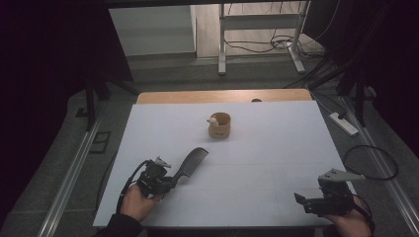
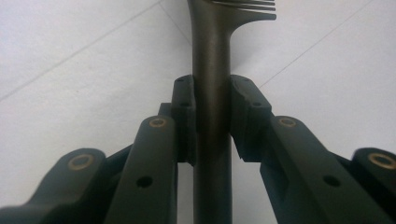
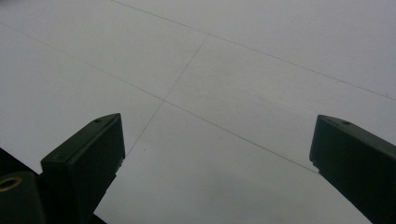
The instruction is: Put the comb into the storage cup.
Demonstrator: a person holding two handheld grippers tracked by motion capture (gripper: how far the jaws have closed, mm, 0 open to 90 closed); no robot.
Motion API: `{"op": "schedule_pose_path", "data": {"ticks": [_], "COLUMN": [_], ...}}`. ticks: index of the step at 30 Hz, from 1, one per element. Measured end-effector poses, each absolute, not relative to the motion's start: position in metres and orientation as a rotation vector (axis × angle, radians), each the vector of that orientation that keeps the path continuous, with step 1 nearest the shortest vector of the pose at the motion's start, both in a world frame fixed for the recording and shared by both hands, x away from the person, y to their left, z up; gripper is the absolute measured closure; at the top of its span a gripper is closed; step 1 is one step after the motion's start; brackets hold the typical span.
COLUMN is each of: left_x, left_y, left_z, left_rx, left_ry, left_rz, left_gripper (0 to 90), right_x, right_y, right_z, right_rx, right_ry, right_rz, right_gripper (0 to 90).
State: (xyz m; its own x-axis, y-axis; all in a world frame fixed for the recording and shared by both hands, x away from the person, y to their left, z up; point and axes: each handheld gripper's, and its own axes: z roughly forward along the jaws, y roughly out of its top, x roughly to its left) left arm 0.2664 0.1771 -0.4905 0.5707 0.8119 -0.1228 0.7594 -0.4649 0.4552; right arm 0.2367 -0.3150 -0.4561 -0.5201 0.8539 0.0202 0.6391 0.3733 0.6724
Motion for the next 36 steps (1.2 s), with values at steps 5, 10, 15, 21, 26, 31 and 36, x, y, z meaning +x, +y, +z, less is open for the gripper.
{"op": "schedule_pose_path", "data": {"ticks": [5,10,15,21,26,31,36], "left_x": [0.264,0.261,0.257,0.253,0.250,0.248,0.245], "left_y": [0.178,0.177,0.179,0.181,0.179,0.177,0.178], "left_z": [-0.487,-0.483,-0.478,-0.472,-0.470,-0.468,-0.464], "left_rx": [2.323,2.296,2.259,2.205,2.195,2.189,2.148], "left_ry": [1.243,1.201,1.171,1.138,1.084,1.061,1.030], "left_rz": [0.177,0.200,0.223,0.238,0.238,0.264,0.270], "left_gripper": [72.4,72.4,72.4,72.4,72.4,72.4,72.4], "right_x": [0.237,0.237,0.237,0.237,0.236,0.236,0.236], "right_y": [-0.315,-0.315,-0.315,-0.315,-0.315,-0.315,-0.315], "right_z": [-0.456,-0.456,-0.456,-0.456,-0.456,-0.456,-0.455], "right_rx": [1.308,1.308,1.309,1.306,1.304,1.302,1.298], "right_ry": [2.308,2.307,2.306,2.306,2.307,2.305,2.298], "right_rz": [0.908,0.907,0.908,0.909,0.910,0.913,0.925], "right_gripper": [3.3,3.3,3.3,3.3,3.3,3.2,2.3]}}
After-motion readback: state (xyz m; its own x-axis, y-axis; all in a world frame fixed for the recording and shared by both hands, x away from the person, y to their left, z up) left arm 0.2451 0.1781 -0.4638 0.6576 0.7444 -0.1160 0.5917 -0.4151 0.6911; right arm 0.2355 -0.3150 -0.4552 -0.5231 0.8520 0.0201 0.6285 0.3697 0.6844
